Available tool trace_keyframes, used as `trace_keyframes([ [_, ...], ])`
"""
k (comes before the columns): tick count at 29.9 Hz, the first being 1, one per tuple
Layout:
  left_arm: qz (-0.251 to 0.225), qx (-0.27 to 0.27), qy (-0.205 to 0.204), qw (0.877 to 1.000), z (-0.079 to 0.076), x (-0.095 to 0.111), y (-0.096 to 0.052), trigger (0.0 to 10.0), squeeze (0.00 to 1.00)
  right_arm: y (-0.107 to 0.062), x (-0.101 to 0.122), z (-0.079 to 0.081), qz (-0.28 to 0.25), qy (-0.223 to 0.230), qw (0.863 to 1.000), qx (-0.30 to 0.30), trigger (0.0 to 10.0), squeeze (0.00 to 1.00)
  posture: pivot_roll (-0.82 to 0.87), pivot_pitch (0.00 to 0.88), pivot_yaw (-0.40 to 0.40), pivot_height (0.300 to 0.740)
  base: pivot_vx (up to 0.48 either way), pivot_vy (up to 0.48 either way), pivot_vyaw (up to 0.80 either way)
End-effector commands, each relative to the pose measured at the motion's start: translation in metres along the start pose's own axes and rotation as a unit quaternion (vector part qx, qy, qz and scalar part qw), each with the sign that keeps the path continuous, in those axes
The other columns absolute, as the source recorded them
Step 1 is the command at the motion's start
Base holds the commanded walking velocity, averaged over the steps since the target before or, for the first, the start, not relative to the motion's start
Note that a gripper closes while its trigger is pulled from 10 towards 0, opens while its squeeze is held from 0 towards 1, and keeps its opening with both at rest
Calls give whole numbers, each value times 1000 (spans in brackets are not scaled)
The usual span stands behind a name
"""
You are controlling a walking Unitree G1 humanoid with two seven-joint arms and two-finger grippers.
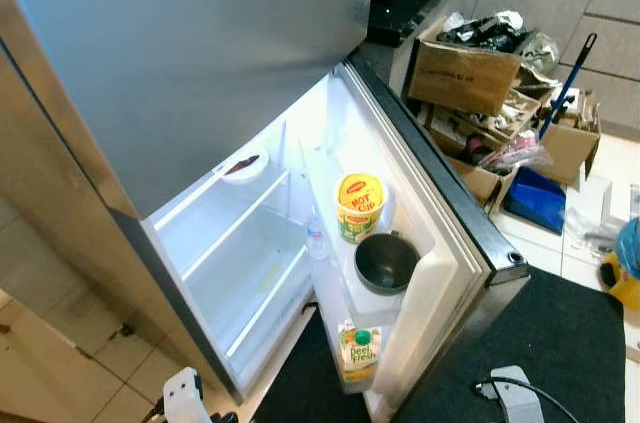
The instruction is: Restocking fridge
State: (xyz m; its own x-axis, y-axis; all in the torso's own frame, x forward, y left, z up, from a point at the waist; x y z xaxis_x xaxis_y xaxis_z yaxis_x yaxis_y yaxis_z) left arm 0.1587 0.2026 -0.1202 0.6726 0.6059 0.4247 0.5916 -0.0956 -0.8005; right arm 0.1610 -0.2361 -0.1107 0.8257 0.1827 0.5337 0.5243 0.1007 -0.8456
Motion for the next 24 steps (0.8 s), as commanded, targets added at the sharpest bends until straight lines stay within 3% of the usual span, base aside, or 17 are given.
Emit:
trace_keyframes([
  [1, 13, 17, 6, 1000, 10, -5, -4, 10000, 0, -1, -5, 0, 10, 0, 1000, 0, 10000, 0, -75, 0, -35, 740, -300, 0, 0],
  [7, 20, 20, 8, 1000, 10, -10, -4, 10000, 0, 0, -3, 2, 5, -7, 1000, 3, 10000, 0, -75, 0, -34, 740, -305, 0, 0],
  [24, 24, 19, 14, 999, 7, -14, -3, 10000, 0, 5, 54, -7, -67, -80, 994, 10, 10000, 0, -73, 0, -39, 740, -306, 0, 0],
])
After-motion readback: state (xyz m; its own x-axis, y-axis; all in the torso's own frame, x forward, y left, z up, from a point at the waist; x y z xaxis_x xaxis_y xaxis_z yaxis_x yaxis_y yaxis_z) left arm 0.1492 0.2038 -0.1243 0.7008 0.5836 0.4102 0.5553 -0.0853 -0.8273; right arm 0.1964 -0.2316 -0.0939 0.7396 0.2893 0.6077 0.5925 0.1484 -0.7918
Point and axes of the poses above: a point about 5 cm out from each wrist's last joint towards the gripper, its own y axis pointing out of the wrist towards the gripper, its own x axis along the axis of the wrist's last joint, z = x × y, the point moved 3 cm from there along y, pointing out of the wrist towards the gripper, and after that the axes turned 2 degrees about -y, right-handed, at the moved point
